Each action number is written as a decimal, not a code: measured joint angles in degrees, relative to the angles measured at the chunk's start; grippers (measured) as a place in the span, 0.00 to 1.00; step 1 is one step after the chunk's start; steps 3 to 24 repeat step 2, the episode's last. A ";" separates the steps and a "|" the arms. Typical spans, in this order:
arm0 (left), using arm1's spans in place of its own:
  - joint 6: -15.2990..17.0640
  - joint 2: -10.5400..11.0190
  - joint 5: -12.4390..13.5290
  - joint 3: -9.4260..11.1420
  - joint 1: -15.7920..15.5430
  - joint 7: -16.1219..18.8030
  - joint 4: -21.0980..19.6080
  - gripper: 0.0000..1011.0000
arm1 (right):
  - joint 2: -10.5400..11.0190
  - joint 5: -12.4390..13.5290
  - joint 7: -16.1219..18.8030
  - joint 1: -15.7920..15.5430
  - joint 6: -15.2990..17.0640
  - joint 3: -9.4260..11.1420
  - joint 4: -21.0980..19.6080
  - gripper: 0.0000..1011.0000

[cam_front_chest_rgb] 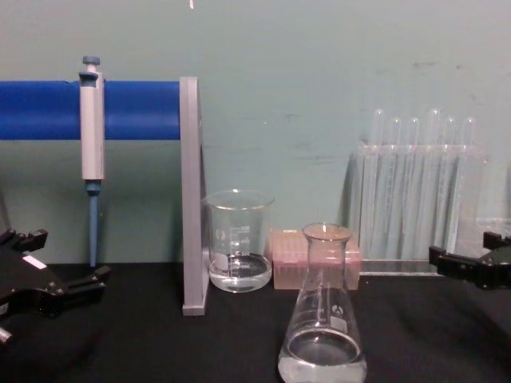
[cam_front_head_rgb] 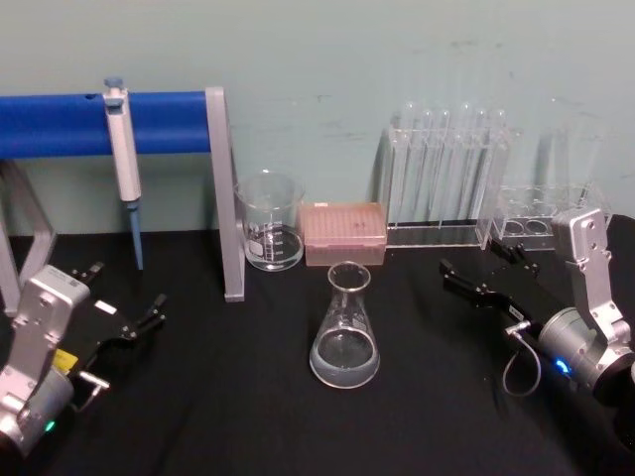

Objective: Grasp the erlenmeyer flask with one hand, shake it three times, then place it back.

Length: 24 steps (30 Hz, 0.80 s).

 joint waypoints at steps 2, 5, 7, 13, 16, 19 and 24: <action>0.00 0.00 0.00 0.00 0.00 0.00 0.00 0.99 | 0.01 0.00 0.01 0.00 -0.02 -0.01 -0.01 0.99; 0.00 0.00 0.00 0.00 0.00 0.00 0.00 0.99 | 0.01 0.00 0.01 0.00 -0.02 -0.01 -0.01 0.99; 0.00 0.00 0.00 0.00 0.00 0.00 0.00 0.99 | 0.01 0.00 0.01 0.00 -0.02 -0.01 -0.01 0.99; 0.00 0.00 0.00 0.00 0.00 0.00 0.00 0.99 | 0.01 0.00 0.01 0.00 -0.02 -0.01 -0.01 0.99; 0.00 0.00 0.00 0.00 0.00 0.00 0.00 0.99 | 0.01 0.00 0.01 0.00 -0.02 -0.01 -0.01 0.99; 0.00 0.00 0.00 0.00 0.00 0.00 0.00 0.99 | 0.01 0.00 0.01 0.00 -0.02 -0.01 -0.01 0.99; 0.00 0.00 0.00 0.00 0.00 0.00 0.00 0.99 | 0.01 0.00 0.01 0.00 -0.02 -0.01 -0.01 0.99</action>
